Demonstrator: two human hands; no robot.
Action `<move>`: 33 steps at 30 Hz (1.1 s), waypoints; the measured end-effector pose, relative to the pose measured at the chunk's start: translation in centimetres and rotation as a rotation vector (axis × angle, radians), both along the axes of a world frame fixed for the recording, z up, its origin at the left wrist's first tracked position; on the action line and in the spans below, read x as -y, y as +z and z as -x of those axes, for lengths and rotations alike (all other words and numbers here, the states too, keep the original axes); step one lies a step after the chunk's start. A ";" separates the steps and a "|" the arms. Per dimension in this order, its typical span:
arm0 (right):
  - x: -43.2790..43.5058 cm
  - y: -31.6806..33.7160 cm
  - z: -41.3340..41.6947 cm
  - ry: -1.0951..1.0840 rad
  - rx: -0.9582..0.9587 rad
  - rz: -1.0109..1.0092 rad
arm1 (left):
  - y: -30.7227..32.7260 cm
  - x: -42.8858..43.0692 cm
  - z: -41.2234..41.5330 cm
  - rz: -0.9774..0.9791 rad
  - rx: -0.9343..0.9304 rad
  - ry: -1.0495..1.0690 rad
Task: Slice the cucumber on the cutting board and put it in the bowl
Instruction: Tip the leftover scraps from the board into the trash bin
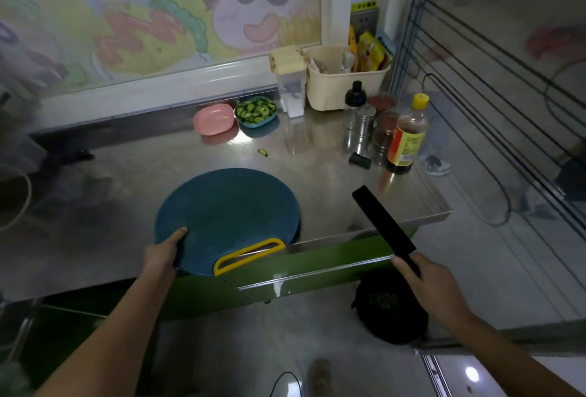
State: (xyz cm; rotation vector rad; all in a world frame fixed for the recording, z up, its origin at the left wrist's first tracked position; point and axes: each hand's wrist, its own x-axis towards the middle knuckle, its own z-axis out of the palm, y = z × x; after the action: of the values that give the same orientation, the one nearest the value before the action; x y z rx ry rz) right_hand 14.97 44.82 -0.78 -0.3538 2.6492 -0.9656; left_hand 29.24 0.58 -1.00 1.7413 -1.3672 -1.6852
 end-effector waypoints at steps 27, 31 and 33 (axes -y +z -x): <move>-10.6 -13.2 -6.2 -0.282 0.288 -0.163 | -14.8 -24.5 5.3 0.289 0.060 -1.130; -11.5 -20.2 -4.9 -0.261 0.361 -0.244 | -23.9 -27.7 8.8 -0.141 0.164 -0.911; -11.9 -23.7 -4.1 -0.270 0.363 -0.248 | -28.8 -28.6 10.2 -0.226 0.212 -0.856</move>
State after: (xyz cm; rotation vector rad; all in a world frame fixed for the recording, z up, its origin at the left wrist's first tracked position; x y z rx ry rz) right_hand 19.10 56.67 -24.48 0.2219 2.4722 -0.6810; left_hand 19.07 29.17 -29.75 1.5730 -2.3270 -2.1700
